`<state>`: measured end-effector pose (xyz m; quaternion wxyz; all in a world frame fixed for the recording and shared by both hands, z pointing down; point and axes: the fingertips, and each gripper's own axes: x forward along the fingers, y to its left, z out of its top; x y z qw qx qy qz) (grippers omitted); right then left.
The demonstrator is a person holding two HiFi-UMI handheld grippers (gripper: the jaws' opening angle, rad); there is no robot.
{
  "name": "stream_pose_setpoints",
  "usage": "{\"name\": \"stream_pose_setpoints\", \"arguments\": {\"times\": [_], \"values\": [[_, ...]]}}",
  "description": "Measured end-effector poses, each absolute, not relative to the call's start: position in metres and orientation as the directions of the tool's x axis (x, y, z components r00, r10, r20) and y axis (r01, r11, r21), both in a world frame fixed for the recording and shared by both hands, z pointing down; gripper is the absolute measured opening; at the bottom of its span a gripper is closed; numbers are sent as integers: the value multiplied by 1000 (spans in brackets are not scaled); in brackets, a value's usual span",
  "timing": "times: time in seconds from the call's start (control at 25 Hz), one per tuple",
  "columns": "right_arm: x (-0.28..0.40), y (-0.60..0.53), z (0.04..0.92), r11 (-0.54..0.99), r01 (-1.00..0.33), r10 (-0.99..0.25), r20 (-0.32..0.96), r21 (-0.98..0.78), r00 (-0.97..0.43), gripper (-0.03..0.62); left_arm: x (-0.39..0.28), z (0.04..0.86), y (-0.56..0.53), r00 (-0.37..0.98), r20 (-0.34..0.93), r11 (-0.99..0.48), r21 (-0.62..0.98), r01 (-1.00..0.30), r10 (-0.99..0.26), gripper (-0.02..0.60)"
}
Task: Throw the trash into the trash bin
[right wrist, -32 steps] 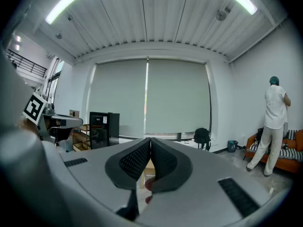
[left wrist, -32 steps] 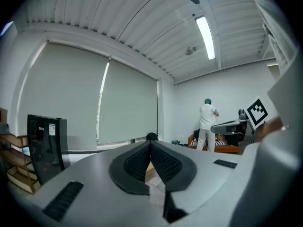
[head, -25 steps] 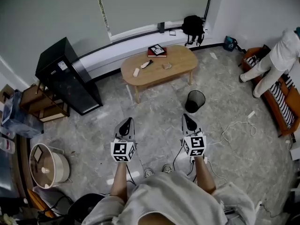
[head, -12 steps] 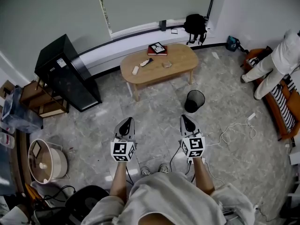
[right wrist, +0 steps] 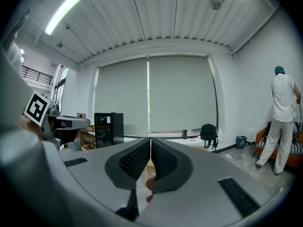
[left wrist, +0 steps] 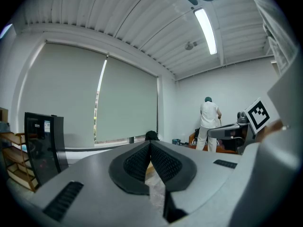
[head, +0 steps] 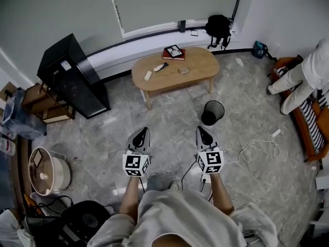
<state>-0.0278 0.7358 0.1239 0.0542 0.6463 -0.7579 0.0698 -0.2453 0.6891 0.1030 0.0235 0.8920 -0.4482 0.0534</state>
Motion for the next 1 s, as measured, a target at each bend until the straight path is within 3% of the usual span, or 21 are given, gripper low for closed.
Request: {"name": "stream_pose_setpoints", "arguments": {"times": [0.44, 1.0], "values": [[-19, 675, 136, 161, -987, -970, 183, -25, -162, 31, -237, 118, 624, 599, 118, -603, 5, -798, -792, 20], [-6, 488, 109, 111, -994, -980, 165, -5, -110, 31, -210, 105, 420, 654, 88, -656, 9, -755, -751, 18]]}}
